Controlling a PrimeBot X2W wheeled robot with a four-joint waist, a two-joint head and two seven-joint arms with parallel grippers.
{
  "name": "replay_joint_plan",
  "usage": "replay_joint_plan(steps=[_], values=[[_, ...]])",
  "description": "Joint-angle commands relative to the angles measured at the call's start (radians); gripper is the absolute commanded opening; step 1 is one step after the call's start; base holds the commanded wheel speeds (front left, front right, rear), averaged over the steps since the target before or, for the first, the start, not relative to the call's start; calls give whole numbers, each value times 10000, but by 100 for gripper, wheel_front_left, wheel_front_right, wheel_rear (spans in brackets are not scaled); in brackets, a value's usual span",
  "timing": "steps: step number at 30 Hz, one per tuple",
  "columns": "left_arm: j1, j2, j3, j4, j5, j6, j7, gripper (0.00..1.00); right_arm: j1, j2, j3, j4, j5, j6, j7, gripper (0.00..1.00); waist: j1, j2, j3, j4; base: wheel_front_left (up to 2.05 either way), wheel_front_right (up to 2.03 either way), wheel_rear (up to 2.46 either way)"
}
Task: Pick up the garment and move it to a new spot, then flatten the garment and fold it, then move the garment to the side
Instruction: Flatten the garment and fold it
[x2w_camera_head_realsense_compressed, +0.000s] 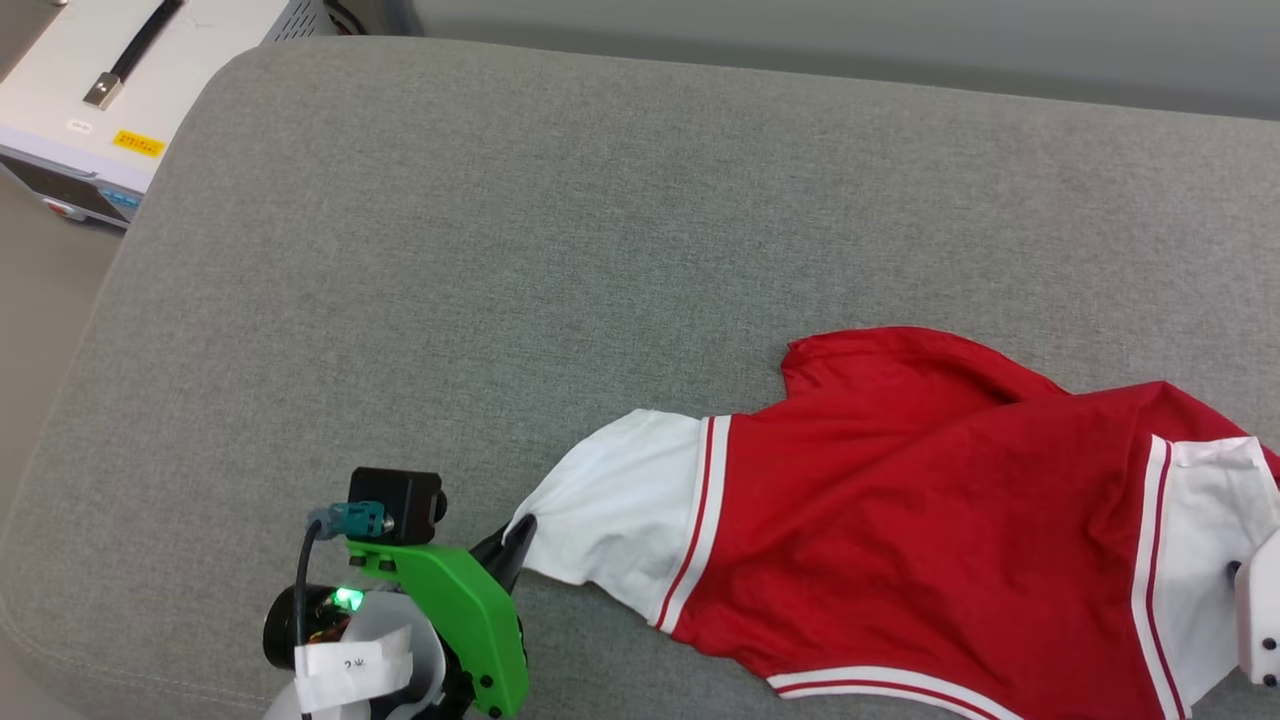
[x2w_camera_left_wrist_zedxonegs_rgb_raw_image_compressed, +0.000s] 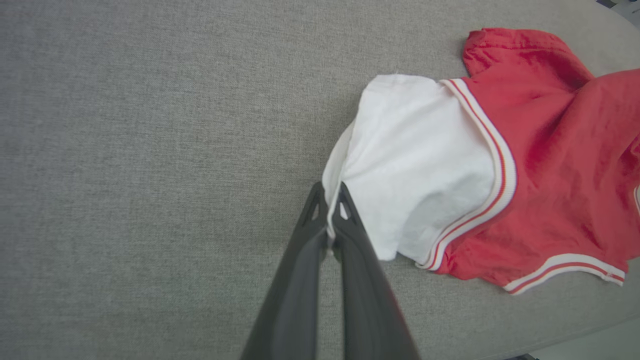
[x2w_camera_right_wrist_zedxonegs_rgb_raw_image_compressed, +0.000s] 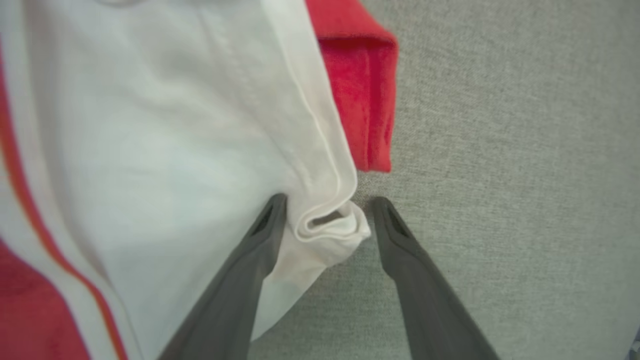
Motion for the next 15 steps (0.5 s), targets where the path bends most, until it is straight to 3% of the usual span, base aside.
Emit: replay_joint_plan(steps=[1,9,15], values=[[-168,27,34,48,-66,-26,-78,0,129,223,205,348,157,10,58,0,0,0,-92,-27,0,0,0],[-5,70,151,287,-197,-55,-348,0,433,230,-139,-67,461,10,-357,0,0,0,-861,-281,0,0,0],[149,192,364,88,-451,-121,-448,0,590,233,-448,-1409,1533,10,-167,0,0,0,-1517,-624,0,0,0]])
